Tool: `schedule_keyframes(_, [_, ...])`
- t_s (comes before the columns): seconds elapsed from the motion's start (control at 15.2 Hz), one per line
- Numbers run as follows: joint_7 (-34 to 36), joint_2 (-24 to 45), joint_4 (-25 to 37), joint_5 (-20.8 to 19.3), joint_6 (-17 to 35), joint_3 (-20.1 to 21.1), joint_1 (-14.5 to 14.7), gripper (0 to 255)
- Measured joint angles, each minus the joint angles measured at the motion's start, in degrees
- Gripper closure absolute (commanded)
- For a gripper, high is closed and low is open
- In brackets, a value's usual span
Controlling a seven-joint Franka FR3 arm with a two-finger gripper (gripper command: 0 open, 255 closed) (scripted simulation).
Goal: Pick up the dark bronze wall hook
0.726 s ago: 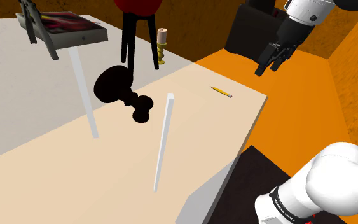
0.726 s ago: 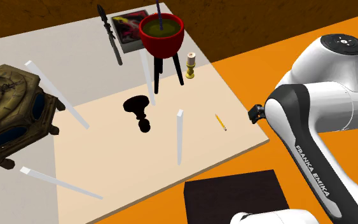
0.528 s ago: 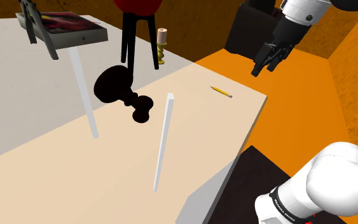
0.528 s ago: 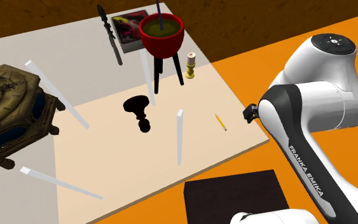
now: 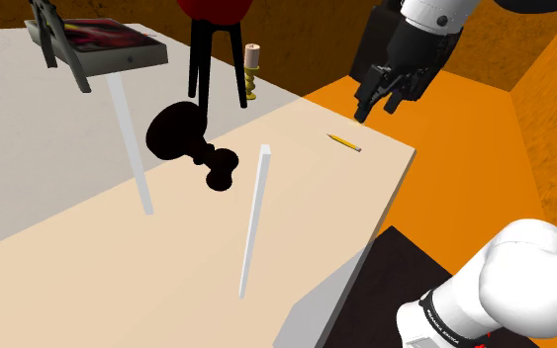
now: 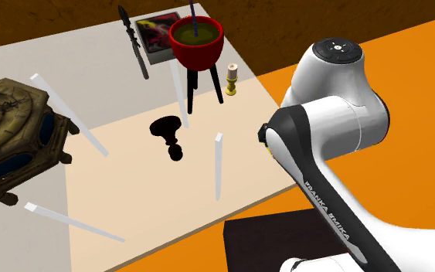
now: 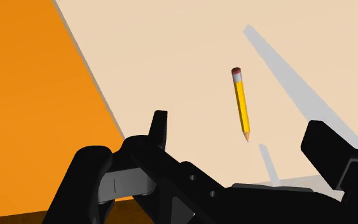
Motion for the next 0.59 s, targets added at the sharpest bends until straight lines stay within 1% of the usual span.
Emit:
schedule_keyframes(0.26, [5.0, 3.6, 2.5, 1.8, 1.4, 4.6, 1.0, 0])
schedule_keyframes(0.59, [11.9, 10.6, 8.7, 2.8, 2.9, 11.0, 1.8, 0])
